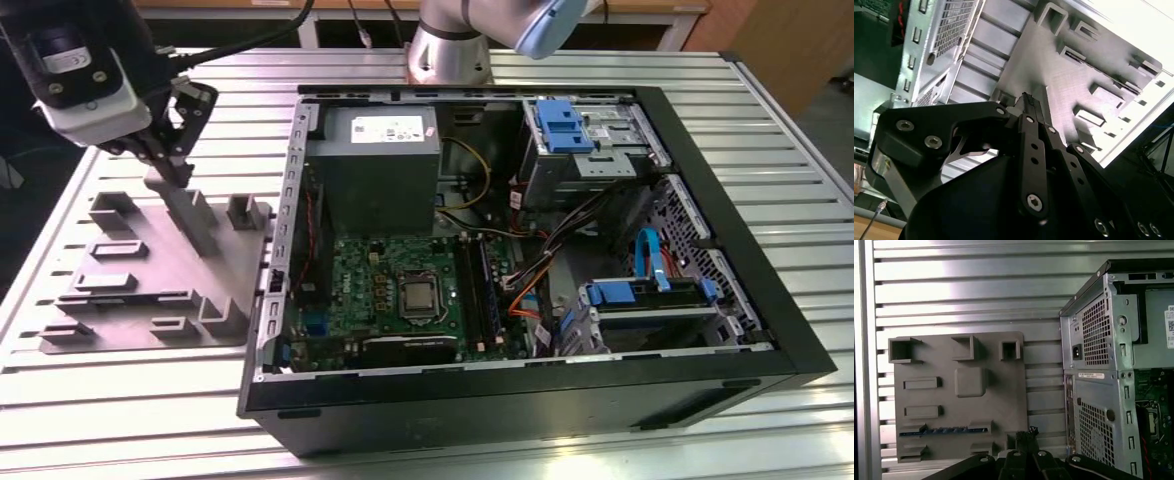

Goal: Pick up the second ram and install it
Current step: 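Reach for the second ram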

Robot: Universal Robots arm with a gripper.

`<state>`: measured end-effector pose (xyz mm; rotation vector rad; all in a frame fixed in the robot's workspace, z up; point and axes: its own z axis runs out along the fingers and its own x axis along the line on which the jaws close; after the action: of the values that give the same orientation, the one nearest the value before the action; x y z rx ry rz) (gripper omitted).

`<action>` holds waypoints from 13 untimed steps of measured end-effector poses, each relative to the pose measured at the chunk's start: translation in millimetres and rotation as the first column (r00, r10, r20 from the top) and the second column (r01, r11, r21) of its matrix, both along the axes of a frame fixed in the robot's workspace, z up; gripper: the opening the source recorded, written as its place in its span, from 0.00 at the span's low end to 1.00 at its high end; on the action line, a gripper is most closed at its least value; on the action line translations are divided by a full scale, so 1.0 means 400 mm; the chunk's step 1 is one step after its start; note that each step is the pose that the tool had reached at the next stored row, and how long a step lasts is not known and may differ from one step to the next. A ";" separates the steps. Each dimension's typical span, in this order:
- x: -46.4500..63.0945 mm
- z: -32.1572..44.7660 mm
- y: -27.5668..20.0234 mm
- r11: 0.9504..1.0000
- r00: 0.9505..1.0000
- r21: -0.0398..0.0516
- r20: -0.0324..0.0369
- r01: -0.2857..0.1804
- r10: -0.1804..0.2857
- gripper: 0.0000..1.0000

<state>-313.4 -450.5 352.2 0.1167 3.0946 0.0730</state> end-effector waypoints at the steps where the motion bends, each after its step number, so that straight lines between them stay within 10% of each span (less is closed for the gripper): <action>1: -0.005 -0.002 -0.001 1.000 1.000 0.000 0.000 0.000 0.000 0.10; 13: -0.066 -0.027 -0.009 1.000 1.000 0.000 0.000 0.000 0.000 0.10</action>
<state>-340.0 -454.2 341.5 0.1167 3.0946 0.0731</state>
